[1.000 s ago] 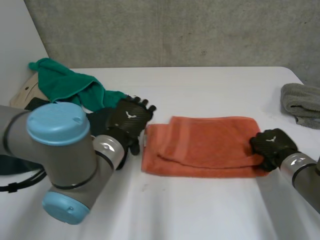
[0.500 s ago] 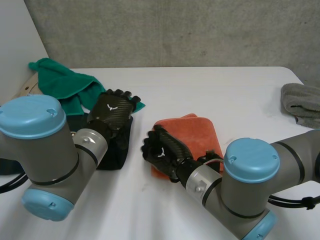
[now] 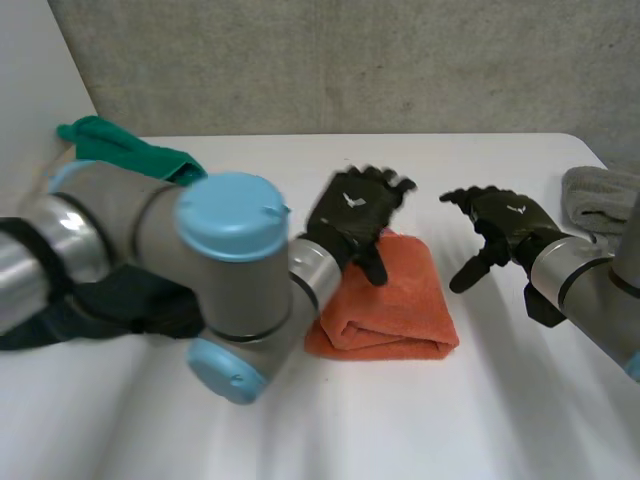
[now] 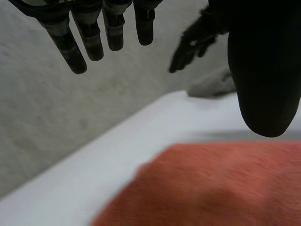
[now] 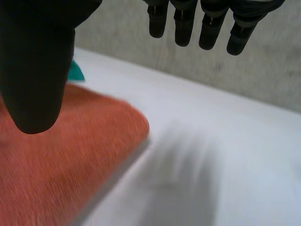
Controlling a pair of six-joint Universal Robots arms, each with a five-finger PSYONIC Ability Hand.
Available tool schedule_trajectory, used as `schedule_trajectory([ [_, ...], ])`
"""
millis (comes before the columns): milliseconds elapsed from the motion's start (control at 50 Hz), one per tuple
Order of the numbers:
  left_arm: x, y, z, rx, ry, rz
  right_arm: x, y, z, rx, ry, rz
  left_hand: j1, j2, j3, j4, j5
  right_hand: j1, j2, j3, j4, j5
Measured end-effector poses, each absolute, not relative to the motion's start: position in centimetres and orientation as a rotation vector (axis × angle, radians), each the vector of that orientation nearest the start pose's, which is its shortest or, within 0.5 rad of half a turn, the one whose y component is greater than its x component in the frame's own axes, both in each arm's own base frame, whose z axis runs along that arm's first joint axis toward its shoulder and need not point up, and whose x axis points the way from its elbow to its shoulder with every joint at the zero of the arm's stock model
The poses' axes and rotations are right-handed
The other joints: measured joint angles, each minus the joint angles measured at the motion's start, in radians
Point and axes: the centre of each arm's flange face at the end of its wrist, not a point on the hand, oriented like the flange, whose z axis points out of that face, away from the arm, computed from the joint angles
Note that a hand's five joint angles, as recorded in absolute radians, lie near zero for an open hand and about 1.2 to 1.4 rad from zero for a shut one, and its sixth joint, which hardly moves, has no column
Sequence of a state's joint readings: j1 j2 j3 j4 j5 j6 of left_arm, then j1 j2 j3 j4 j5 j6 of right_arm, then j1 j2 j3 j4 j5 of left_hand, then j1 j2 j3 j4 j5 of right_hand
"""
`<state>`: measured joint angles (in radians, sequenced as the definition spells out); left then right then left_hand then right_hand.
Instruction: Fold the laundry.
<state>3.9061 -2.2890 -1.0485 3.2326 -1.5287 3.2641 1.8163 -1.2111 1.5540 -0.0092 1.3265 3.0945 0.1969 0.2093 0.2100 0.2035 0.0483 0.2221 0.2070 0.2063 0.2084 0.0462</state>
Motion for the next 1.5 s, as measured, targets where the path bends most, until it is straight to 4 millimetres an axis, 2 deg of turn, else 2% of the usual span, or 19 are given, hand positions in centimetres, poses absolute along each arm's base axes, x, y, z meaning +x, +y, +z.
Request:
schedule_trajectory([
  [80,-42.8,-21.6,17.5,1.317,2.540,-2.195,23.5,-30.4,18.6,-0.564,2.315,-1.560,0.000,0.000,0.000,0.000,0.000,0.000,0.000,0.000,0.000,0.000],
  [160,-42.2,-22.2,15.8,1.244,2.584,-2.047,24.9,-30.4,17.6,-0.611,2.321,-1.502,0.000,0.000,0.000,0.000,0.000,0.000,0.000,0.000,0.000,0.000],
  [320,-39.5,-23.5,14.6,1.083,2.552,-1.853,29.0,-28.3,14.6,-0.768,2.325,-1.318,0.000,0.000,0.000,0.000,0.000,0.000,0.000,0.000,0.000,0.000],
  [400,-38.4,-23.5,13.8,1.128,2.519,-1.755,29.7,-27.9,13.1,-0.833,2.366,-1.264,0.000,0.000,0.000,0.000,0.000,0.000,-0.008,-0.001,0.000,0.000],
  [520,-38.1,-23.1,13.5,1.236,2.484,-1.704,29.3,-28.1,13.1,-0.906,2.425,-1.327,0.000,0.000,0.000,0.000,0.000,-0.032,-0.032,-0.014,0.000,0.000],
  [600,-38.4,-23.0,15.1,1.298,2.471,-1.767,29.1,-28.0,14.7,-0.959,2.421,-1.433,0.000,0.000,0.000,0.000,0.000,-0.032,-0.032,-0.014,0.000,0.000],
  [660,-38.7,-22.9,17.3,1.336,2.457,-1.858,29.3,-27.4,16.1,-0.999,2.385,-1.515,0.000,0.000,0.000,0.000,-0.001,-0.032,-0.032,-0.014,0.000,0.000],
  [760,-39.1,-23.0,22.4,1.372,2.384,-2.103,30.3,-24.8,18.3,-1.046,2.262,-1.655,0.000,0.000,0.000,0.000,-0.001,-0.032,-0.032,-0.014,0.000,0.000],
  [800,-39.0,-23.1,24.7,1.377,2.342,-2.215,30.6,-23.4,18.5,-1.066,2.215,-1.701,0.000,0.000,0.000,0.000,-0.001,-0.032,-0.032,-0.014,0.000,0.000],
  [840,-39.0,-23.1,25.8,1.380,2.322,-2.272,30.7,-23.0,18.5,-1.072,2.204,-1.712,0.000,0.000,0.000,0.000,-0.001,-0.032,-0.032,-0.014,0.000,0.000],
  [860,-38.9,-23.1,27.1,1.390,2.304,-2.340,30.8,-21.6,17.8,-1.104,2.179,-1.738,0.000,0.000,0.000,0.000,-0.001,-0.032,-0.032,-0.014,0.000,0.000],
  [940,-38.6,-22.9,29.1,1.444,2.299,-2.449,30.8,-19.9,16.2,-1.167,2.163,-1.765,0.000,0.000,0.000,0.000,-0.001,-0.032,-0.032,-0.014,0.000,0.000],
  [1000,-38.6,-22.6,29.7,1.514,2.321,-2.485,30.8,-19.4,15.2,-1.199,2.162,-1.771,0.000,0.000,0.000,0.000,-0.001,-0.032,-0.032,-0.014,0.000,0.000],
  [1020,-38.7,-22.1,30.1,1.615,2.358,-2.511,30.9,-19.1,14.7,-1.215,2.160,-1.775,0.000,0.000,0.000,0.000,-0.001,-0.032,-0.032,-0.014,0.000,0.000],
  [1040,-38.7,-21.7,30.3,1.693,2.388,-2.520,31.1,-18.6,12.9,-1.260,2.155,-1.790,0.000,0.000,0.000,0.000,-0.001,-0.032,-0.032,-0.014,0.000,0.000],
  [1160,-38.7,-20.5,30.1,1.907,2.492,-2.481,31.7,-19.0,10.8,-1.272,2.122,-1.845,0.000,0.000,0.000,0.000,-0.001,-0.032,-0.032,-0.014,0.000,0.000],
  [1300,-38.7,-19.9,29.5,1.957,2.537,-2.435,32.3,-20.1,10.0,-1.301,2.075,-1.917,0.000,0.000,0.000,0.000,-0.001,-0.032,-0.032,-0.014,0.000,0.000],
  [1500,-38.6,-20.0,29.4,1.931,2.539,-2.433,33.4,-21.5,10.7,-1.312,2.008,-1.998,0.000,0.000,0.000,0.000,-0.001,-0.032,-0.032,-0.014,0.000,-0.001],
])
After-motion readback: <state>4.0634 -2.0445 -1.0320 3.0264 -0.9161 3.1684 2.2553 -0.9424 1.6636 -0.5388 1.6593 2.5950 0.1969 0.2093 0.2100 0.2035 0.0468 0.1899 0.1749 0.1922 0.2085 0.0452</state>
